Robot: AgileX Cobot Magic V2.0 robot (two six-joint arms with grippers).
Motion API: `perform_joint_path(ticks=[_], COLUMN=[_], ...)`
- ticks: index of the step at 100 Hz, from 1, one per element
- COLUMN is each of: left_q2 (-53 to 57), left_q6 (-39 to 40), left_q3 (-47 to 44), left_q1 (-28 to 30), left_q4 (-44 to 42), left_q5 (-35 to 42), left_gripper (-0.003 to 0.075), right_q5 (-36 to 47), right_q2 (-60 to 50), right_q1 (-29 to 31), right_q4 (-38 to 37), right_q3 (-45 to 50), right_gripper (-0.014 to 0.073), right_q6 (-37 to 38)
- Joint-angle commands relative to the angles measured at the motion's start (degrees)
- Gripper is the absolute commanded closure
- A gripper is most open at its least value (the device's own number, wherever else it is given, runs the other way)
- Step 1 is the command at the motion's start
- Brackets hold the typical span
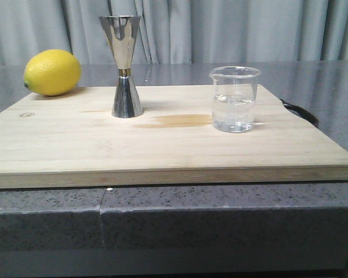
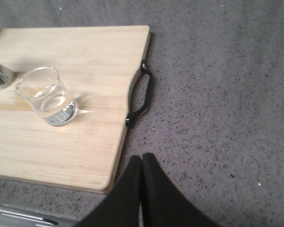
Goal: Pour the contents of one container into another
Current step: 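Reach the left gripper to the steel jigger and close on its waist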
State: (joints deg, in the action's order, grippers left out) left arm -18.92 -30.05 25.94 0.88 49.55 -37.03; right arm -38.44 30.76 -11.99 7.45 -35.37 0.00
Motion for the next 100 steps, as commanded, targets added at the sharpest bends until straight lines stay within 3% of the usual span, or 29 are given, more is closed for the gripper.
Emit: perform_joint_path(ticks=[1, 15, 22, 29, 47, 51, 68, 82, 100], left_q2=[-6.34, -14.08, -17.59, -21.13, -29.98, -32.15, -40.84, -47.25, -55.13], left_q6=[-8.01, -22.08, -30.58, -38.96, -55.10, -58.01, -73.27, -87.11, -92.09], left_q3=[4.49, 6.60, 6.69, 6.69, 6.69, 6.69, 6.69, 6.69, 8.72], left_q1=[-0.41, -0.41, -0.41, -0.41, -0.41, -0.41, -0.56, -4.17, -9.96], left_q4=[5.06, 11.16, 16.71, 22.46, 35.49, 37.69, 48.03, 55.98, 55.98], left_q5=[-1.88, -1.82, -2.10, -3.65, -7.81, -8.87, -15.24, -19.47, -18.84], left_gripper=[0.0739, 0.0734, 0.0691, 0.0590, 0.0213, 0.0183, 0.0188, 0.0188, 0.0188], right_q5=[4.59, 8.89, 11.29, 13.01, 14.17, 14.17, 14.27, 14.27, 14.27], right_q2=[5.63, 10.22, 10.95, 11.30, 11.42, 11.42, 11.42, 11.42, 11.42], right_q1=[-0.08, -0.08, -0.08, -0.08, -0.08, -0.08, -0.08, -0.08, -0.08], right_q4=[-0.17, -0.17, -0.17, -0.17, -0.17, -0.17, -0.17, -0.17, -0.17], right_q3=[-3.97, -5.12, -5.12, -5.12, -5.12, -5.12, -5.12, -5.12, -5.12], right_gripper=[0.0654, 0.0602, 0.0559, 0.0514, 0.0470, 0.0470, 0.0470, 0.0470, 0.0470], right_q6=[-2.55, -4.09, -4.37, -4.37, -4.37, -4.37, -4.37, -4.37, -4.37])
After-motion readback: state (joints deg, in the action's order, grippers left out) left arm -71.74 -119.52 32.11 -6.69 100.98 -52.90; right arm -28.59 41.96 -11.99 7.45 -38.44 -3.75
